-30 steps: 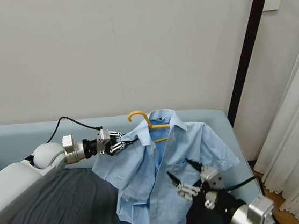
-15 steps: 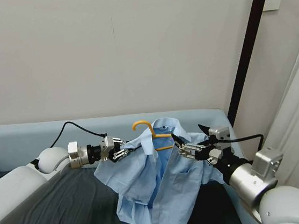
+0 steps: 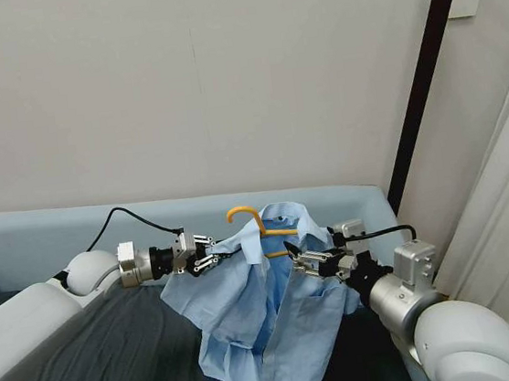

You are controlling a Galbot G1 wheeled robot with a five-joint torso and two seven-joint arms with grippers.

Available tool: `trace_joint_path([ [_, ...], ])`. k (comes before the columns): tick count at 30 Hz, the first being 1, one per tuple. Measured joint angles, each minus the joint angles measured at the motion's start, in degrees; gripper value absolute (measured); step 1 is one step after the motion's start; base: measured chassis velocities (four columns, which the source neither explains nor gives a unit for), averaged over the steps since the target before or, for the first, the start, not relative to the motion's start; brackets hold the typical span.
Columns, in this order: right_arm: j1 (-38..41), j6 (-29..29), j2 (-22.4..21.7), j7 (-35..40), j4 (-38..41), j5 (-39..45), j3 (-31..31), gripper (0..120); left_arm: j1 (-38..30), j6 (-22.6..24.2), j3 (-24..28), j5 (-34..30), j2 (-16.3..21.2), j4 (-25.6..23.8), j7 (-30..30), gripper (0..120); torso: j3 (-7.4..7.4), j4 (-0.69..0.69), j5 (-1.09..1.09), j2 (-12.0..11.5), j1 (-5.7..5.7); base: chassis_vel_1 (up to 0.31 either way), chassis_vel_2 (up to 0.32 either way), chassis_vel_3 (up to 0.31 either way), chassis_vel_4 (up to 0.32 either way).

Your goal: Pick up the clothes from the sofa and hang them on the clothes hanger.

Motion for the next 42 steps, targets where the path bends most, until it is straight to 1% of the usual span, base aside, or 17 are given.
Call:
trace_joint_path([
  [2,0.15,0.0,-0.09,0.13,0.04,0.04,-0.09,81,0.05,0.0,-0.05,-0.02,0.02,0.0,0.02,6,0.0,0.0,0.0,0.0,0.0,0.0,0.0,0.0,0.0],
  [3,0.15,0.0,-0.09,0.13,0.04,0.04,-0.09,81,0.05,0.0,-0.05,-0.02,0.02,0.0,0.02,6,0.0,0.0,0.0,0.0,0.0,0.0,0.0,0.0,0.0],
  [7,-0.37,-0.01,-0.27,0.17,0.2,0.04,-0.42,62,-0.03,0.0,-0.08,-0.15,-0.03,0.03,0.04,6,0.0,0.0,0.0,0.0,0.0,0.0,0.0,0.0,0.0],
  [9,-0.61,-0.03,-0.27,0.18,0.28,0.03,-0.53,59,-0.08,0.02,-0.08,-0.18,-0.07,0.03,0.04,6,0.0,0.0,0.0,0.0,0.0,0.0,0.0,0.0,0.0],
  [12,-1.22,-0.07,-0.23,0.21,0.49,-0.39,-0.66,45,-0.11,0.1,-0.09,-0.25,-0.05,-0.05,0.04,6,0.0,0.0,0.0,0.0,0.0,0.0,0.0,0.0,0.0],
  [17,-1.55,0.07,-0.62,-0.02,0.66,-2.04,-0.69,27,0.3,0.1,-0.27,-0.26,0.35,-0.23,0.06,6,0.0,0.0,0.0,0.0,0.0,0.0,0.0,0.0,0.0],
  [18,-1.55,0.07,-0.62,-0.02,0.66,-2.04,-0.69,27,0.3,0.1,-0.27,-0.26,0.35,-0.23,0.06,6,0.0,0.0,0.0,0.0,0.0,0.0,0.0,0.0,0.0],
  [22,-3.19,0.47,-1.45,-2.46,0.67,-7.33,-1.25,7,0.68,0.11,-0.42,-0.26,0.55,-0.57,0.1,6,-0.01,0.0,0.0,0.0,0.0,0.0,0.0,0.0,0.0],
  [23,-3.19,0.47,-1.45,-2.46,0.67,-7.33,-1.25,7,0.68,0.11,-0.42,-0.26,0.55,-0.57,0.1,6,-0.01,0.0,0.0,0.0,0.0,0.0,0.0,0.0,0.0],
  [25,-4.38,0.67,-1.94,-3.96,0.74,-10.56,-1.89,0,0.85,0.12,-0.42,-0.26,0.55,-0.71,0.11,6,-0.01,0.0,0.01,0.0,0.0,0.0,0.0,0.0,0.0],
  [28,-5.47,0.9,-2.64,-5.59,0.85,-14.43,-2.53,0,1.09,0.16,-0.43,-0.26,0.55,-0.83,0.12,6,-0.01,0.0,0.01,0.0,0.0,0.0,0.0,0.0,0.0],
  [31,-6.68,2.09,-4.21,-9.71,0.54,-24.19,-3.2,0,1.24,0.21,-0.59,-0.25,0.64,-0.95,0.13,6,-0.01,0.0,0.01,0.0,0.0,0.0,0.0,0.0,0.0],
  [33,-6.79,2.41,-4.59,-10.66,0.46,-26.28,-3.41,0,1.24,0.24,-0.6,-0.25,0.68,-0.97,0.13,6,-0.01,0.0,0.01,0.0,0.0,0.0,0.0,0.0,0.0],
  [34,-6.95,3.34,-5.62,-13.12,0.17,-32.02,-3.88,0,1.24,0.34,-0.6,-0.25,0.74,-1.04,0.15,5,-0.01,0.0,0.01,0.0,0.0,0.0,0.0,0.0,0.0],
  [38,-6.58,5.4,-8.15,-17.87,-0.48,-43.86,-4.86,0,0.85,0.71,-0.34,-0.11,0.75,-1.16,0.23,2,-0.01,0.0,0.02,0.0,0.0,0.0,0.0,0.0,0.0],
  [39,-6.58,5.4,-8.15,-17.87,-0.48,-43.86,-4.86,0,0.85,0.71,-0.34,-0.11,0.75,-1.16,0.23,2,-0.01,0.0,0.02,0.0,0.0,0.0,0.0,0.0,0.0],
  [42,-5.25,7.1,-10.65,-21.94,-1.32,-53.69,-6.34,0,0.35,1.52,0.13,-0.07,0.25,-1.19,0.15,1,-0.01,0.0,0.0,0.0,0.0,0.0,0.0,0.0,0.0],
])
